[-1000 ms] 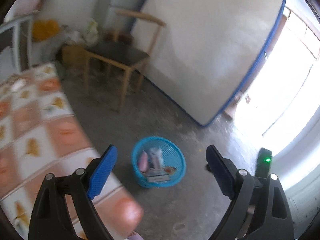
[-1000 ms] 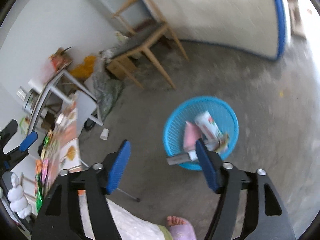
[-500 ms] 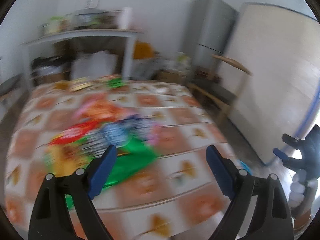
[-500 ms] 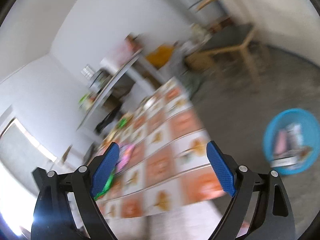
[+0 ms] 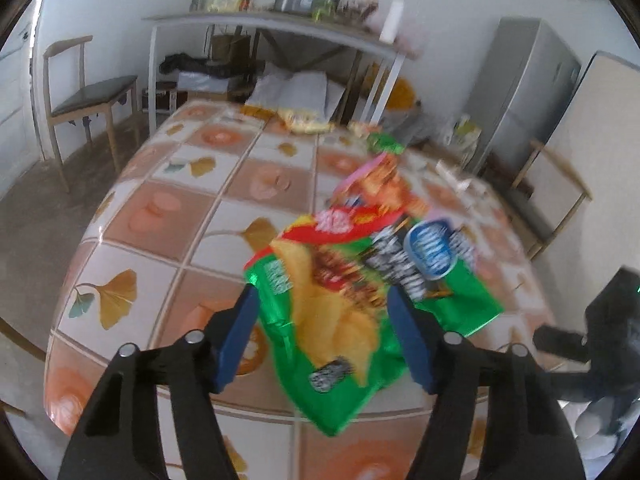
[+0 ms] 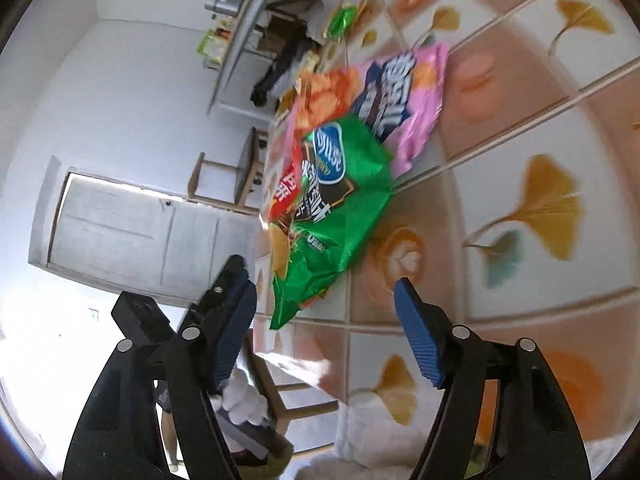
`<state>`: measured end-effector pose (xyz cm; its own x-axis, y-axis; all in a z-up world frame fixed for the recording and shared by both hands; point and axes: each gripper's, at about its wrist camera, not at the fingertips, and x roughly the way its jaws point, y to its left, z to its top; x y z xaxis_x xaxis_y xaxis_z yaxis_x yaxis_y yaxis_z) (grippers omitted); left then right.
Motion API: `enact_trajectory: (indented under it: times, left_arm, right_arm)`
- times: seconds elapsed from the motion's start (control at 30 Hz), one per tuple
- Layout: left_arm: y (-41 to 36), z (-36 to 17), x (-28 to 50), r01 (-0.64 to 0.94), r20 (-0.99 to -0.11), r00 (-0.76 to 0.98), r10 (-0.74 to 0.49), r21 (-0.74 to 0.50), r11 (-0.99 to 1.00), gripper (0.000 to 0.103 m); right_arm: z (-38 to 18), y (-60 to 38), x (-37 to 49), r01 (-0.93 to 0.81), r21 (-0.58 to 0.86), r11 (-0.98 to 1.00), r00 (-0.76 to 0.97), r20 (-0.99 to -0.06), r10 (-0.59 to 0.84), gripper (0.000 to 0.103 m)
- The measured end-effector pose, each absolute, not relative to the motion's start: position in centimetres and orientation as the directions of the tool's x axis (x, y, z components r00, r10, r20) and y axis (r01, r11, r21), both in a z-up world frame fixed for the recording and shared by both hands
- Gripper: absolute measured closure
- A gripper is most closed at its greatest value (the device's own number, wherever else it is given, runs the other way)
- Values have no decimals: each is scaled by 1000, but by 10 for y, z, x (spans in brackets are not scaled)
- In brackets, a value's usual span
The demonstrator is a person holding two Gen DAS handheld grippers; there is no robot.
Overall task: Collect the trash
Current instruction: 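Move both open tools back to the table toward the chip bags, then grasp the green chip bag with the right tool while the left tool grasps the pink chip bag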
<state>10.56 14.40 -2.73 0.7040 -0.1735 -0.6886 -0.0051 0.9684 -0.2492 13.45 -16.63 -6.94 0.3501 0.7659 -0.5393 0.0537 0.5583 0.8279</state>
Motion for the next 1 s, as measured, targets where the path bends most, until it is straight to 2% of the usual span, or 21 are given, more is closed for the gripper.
enact_trajectory:
  times: [0.2, 0.23, 0.3, 0.47, 0.57, 0.63, 0.8, 0.83, 1.0]
  left_arm:
    - [149, -54, 116, -21, -761, 619, -196, -265, 964, 57]
    - [149, -57, 116, -13, -772, 600, -211, -273, 962, 58]
    - [150, -62, 115, -10, -782, 580, -228, -287, 958, 58]
    - [145, -61, 106, 15, -781, 574, -247, -292, 956, 58]
    - [141, -61, 101, 33, -779, 568, -264, -299, 954, 58]
    - [136, -60, 96, 59, -778, 555, -294, -316, 947, 58]
    - [130, -60, 86, 110, -778, 528, -340, -334, 936, 58]
    - [130, -58, 84, 125, -778, 513, -362, -350, 928, 58]
    - [139, -40, 71, 184, -735, 537, -413, -376, 908, 58]
  right_arm:
    - [-82, -139, 140, 113, 811, 574, 324, -576, 750, 48]
    - [-84, -139, 141, 118, 811, 573, 329, -577, 748, 53]
    - [-85, -136, 143, 125, 811, 572, 337, -577, 744, 57]
    - [-86, -132, 148, 129, 805, 580, 358, -583, 729, 62]
    - [-95, -135, 145, 154, 797, 584, 356, -596, 719, 79]
    - [-100, -137, 139, 165, 793, 586, 332, -604, 724, 98]
    - [-94, -141, 131, 126, 768, 628, 341, -628, 700, 99]
    - [-93, -142, 130, 121, 764, 634, 339, -632, 697, 102]
    - [-83, -156, 126, 94, 740, 666, 325, -655, 682, 103]
